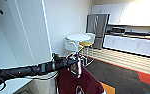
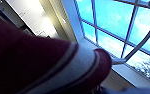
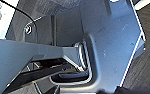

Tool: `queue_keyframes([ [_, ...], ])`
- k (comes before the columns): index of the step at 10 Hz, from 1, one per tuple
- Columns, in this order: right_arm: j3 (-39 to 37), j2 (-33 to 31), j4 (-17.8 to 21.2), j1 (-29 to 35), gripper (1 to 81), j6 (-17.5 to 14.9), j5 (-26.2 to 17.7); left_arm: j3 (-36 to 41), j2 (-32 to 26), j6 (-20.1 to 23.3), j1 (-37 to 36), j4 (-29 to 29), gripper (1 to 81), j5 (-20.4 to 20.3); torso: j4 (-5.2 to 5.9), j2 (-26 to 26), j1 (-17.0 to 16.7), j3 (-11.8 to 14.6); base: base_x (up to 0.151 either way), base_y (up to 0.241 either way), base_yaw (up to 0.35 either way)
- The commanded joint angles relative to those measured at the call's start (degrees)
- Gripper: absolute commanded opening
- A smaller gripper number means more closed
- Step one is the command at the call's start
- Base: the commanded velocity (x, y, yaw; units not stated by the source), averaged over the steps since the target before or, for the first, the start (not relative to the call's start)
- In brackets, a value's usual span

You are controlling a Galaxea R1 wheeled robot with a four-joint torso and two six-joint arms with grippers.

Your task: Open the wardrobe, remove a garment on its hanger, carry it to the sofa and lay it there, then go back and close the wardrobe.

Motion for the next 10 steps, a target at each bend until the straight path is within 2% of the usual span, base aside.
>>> queue_keyframes([
  [1, 0.3, 0.1, -0.1, 1.7, 81.1, -0.2, -2.5, 1.7, -0.2, 0.4, -10.3, -1.2, 1.0, -3.3, 0.0, 0.0, 0.0, 0.0, 0.0, 0.0, -0.303],
  [6, 0.0, -0.1, -0.2, 1.2, 81.1, -0.3, -2.5, 1.7, -0.2, 0.4, -9.9, -1.1, 1.0, -3.2, 0.0, 0.0, 0.0, 0.0, 0.0, 0.0, -0.303],
  [8, -0.1, -2.0, 0.1, -0.5, 81.1, -0.3, -2.4, 1.7, -0.2, 0.5, -9.6, -1.0, 1.0, -3.2, 0.0, 0.0, 0.0, 0.0, 0.0, 0.0, -0.303],
  [10, 0.3, -4.8, 0.9, -2.8, 81.1, 0.1, 0.3, 1.7, -0.3, 0.5, -9.6, -1.0, 1.0, -3.1, 0.0, 0.0, 0.0, 0.0, 0.0, 0.0, -0.303],
])
